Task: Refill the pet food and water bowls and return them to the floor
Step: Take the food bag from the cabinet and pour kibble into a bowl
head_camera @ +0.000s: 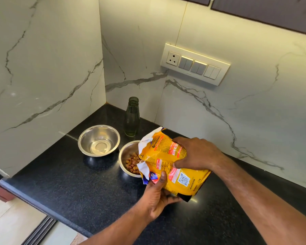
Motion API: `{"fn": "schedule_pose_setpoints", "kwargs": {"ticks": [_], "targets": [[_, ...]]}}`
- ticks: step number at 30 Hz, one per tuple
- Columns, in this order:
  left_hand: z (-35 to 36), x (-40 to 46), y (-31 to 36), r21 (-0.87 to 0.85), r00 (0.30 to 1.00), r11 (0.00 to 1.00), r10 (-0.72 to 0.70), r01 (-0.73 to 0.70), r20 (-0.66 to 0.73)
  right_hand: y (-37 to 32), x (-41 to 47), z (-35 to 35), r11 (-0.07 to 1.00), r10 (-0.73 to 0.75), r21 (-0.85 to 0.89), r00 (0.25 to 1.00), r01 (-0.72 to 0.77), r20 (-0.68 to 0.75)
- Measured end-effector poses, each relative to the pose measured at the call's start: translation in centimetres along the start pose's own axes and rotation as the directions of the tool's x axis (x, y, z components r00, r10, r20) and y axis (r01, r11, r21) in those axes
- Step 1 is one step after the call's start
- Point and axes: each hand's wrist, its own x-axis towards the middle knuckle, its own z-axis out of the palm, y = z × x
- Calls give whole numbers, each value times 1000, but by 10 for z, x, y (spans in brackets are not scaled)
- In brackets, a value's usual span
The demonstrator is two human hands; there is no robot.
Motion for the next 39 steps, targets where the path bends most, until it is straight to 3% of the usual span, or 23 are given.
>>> {"fn": "schedule_pose_setpoints", "kwargs": {"ticks": [17,39], "targets": [[5,-3,-2,-8,997,1000,-18,18,-71,2,6,3,999,-37,25,999,37,-4],[10,1,-3,-122,996,991,-64,57,-59,-2,13,-8,999,-42,18,999,41,30]]}}
